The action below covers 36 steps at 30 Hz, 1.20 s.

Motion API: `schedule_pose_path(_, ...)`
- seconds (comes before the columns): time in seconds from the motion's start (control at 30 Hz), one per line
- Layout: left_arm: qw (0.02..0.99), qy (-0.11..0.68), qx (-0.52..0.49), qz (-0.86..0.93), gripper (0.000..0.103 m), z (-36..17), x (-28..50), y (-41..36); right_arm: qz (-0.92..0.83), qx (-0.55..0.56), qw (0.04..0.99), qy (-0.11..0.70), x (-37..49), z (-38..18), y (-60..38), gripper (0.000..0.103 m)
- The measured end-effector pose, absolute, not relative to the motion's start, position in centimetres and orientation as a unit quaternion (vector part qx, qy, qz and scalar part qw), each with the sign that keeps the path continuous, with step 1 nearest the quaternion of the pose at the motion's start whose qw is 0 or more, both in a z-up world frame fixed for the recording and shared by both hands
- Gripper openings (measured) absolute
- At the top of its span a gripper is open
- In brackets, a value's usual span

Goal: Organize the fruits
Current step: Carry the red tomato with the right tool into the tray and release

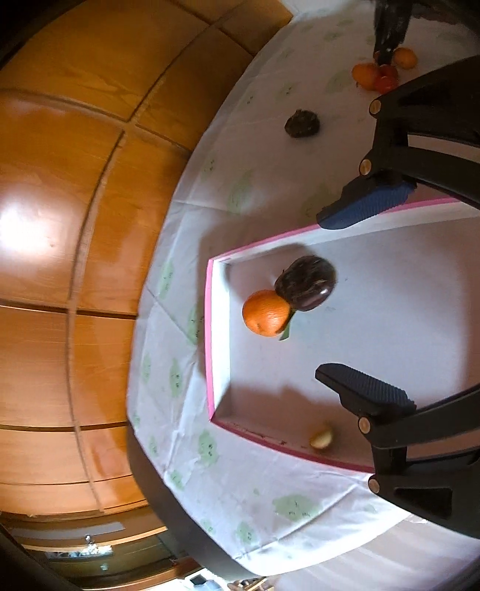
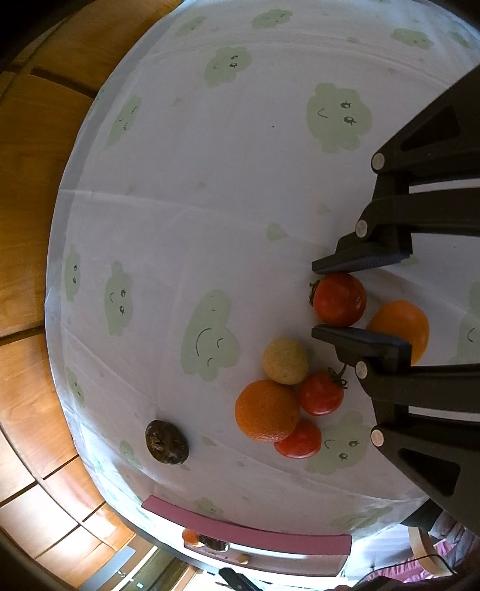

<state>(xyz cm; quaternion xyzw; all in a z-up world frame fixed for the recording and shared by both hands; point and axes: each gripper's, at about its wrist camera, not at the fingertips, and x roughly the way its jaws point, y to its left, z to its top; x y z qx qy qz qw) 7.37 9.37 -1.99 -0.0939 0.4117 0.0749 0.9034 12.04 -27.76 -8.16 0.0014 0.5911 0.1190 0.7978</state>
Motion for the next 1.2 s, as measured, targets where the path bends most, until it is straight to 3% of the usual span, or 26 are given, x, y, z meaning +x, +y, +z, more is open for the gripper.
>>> schedule_pose_path(0.73, 0.915, 0.395, -0.062, 0.053, 0.077, -1.1, 3.6, 7.2, 0.135, 0.032, 0.851, 0.506, 11.4, -3.6, -27.8, 0.028)
schedule_pose_path(1.2, 0.911, 0.386, -0.105, 0.102, 0.077, -1.3, 3.0, 12.1, 0.316, -0.011, 0.825, 0.468, 9.1, -0.8, -11.1, 0.028)
